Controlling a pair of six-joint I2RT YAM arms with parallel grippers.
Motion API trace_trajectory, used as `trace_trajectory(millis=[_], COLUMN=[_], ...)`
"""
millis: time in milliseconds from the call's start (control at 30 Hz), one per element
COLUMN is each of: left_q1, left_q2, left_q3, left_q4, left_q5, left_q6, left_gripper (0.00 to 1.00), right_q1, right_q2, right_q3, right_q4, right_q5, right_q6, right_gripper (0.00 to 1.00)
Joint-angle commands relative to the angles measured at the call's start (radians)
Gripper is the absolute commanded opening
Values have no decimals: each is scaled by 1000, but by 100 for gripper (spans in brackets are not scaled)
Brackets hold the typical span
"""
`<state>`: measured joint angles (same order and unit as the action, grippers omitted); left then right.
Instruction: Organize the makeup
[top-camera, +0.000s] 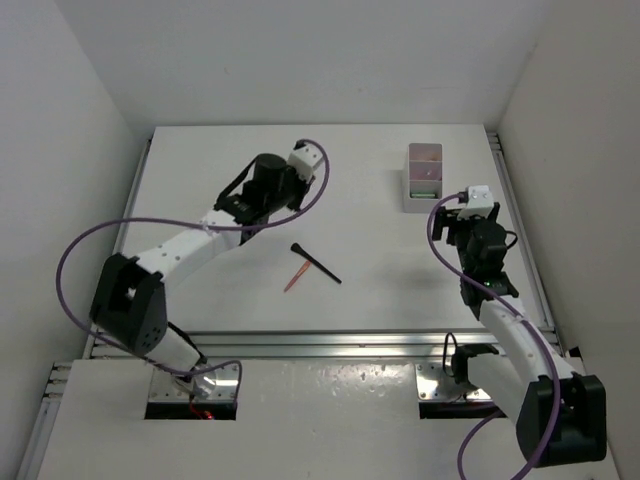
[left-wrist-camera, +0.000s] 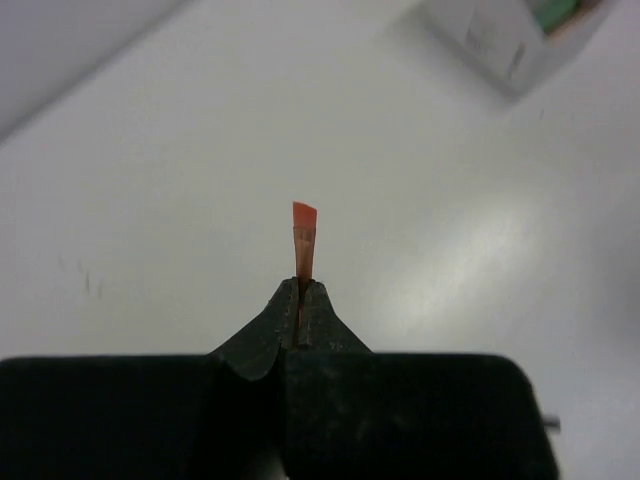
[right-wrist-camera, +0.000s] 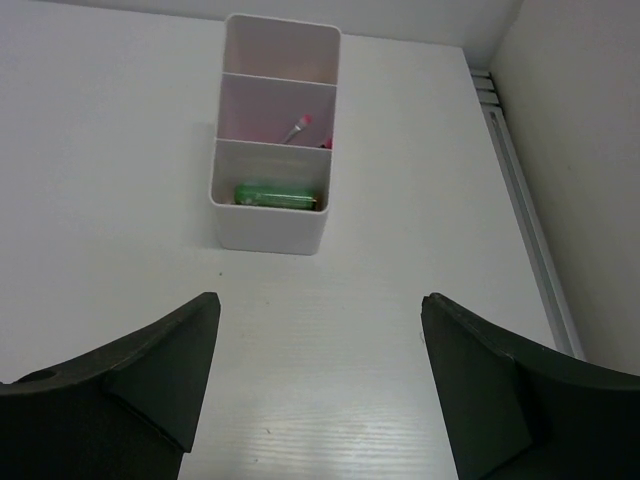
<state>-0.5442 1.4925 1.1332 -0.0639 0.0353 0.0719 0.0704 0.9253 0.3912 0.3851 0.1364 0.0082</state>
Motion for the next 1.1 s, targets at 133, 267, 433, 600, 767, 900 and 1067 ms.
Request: trace_trajectory(millis=[133, 267, 433, 600, 767, 900, 1067], left_q1=[-53, -78, -125, -175, -224, -234, -234], left_q2=[409, 613, 939, 1211, 1361, 1422, 1466], left_q3=[434, 548, 788, 1084, 1261, 1321, 1359], left_q4=[651, 906, 1177, 1208, 1174, 1141, 1122], left_q5=[178, 245, 281, 273, 221, 192, 100], left_q6=[-24, -164, -240, -261, -221, -158, -94], left_gripper=[0, 0, 0, 0, 0, 0, 0], right_q1=[-50, -58, -63, -109, -124, -127, -130], right_q2=[-69, -140, -206, -290, -356, -364, -365], right_q3=[-23, -8, 26, 2, -31, -38, -23], right_q4=[-156, -304, -472, -528, -552, -540, -508], right_q5=[12, 6, 15, 51, 95, 104, 114], right_q6=[161, 144, 30, -79, -97, -83, -100], right_gripper=[81, 81, 81, 81, 81, 81, 81])
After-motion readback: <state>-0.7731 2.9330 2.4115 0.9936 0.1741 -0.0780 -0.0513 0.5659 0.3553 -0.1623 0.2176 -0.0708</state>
